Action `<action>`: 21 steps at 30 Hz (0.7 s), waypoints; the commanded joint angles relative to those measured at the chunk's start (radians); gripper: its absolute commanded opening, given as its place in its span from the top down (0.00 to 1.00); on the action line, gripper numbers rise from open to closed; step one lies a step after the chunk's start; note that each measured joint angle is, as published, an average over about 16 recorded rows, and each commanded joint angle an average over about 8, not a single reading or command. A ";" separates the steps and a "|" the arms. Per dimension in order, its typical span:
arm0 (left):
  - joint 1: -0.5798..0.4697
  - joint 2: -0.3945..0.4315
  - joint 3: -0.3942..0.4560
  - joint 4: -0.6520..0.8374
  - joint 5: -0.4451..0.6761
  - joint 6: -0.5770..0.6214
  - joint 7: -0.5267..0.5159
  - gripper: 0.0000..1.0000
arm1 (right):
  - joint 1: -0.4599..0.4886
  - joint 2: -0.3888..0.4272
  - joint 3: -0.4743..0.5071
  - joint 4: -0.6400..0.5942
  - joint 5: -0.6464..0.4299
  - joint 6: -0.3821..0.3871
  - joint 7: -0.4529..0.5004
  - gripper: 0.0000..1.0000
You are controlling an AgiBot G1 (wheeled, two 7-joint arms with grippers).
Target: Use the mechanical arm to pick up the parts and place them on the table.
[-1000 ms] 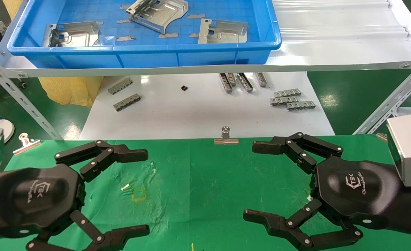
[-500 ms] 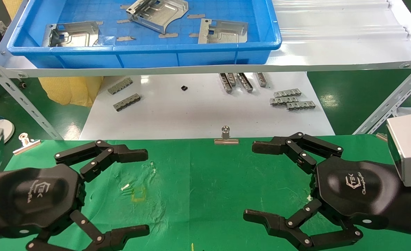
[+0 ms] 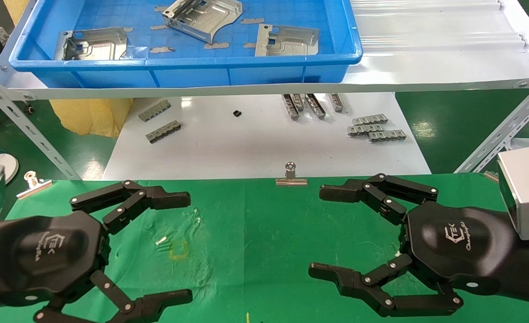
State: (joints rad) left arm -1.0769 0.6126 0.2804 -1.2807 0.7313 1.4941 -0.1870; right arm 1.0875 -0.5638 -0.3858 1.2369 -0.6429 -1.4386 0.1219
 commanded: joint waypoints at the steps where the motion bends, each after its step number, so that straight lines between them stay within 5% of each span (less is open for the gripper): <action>1: 0.000 0.000 0.000 0.000 0.000 0.000 0.000 0.00 | 0.000 0.000 0.000 0.000 0.000 0.000 0.000 1.00; 21: 0.000 0.000 0.000 -0.001 0.000 0.000 0.000 0.00 | 0.000 0.000 0.000 0.000 0.000 0.000 0.000 1.00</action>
State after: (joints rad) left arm -1.0885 0.6151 0.2804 -1.2813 0.7325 1.4930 -0.1901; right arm 1.0875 -0.5638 -0.3858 1.2369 -0.6429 -1.4386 0.1219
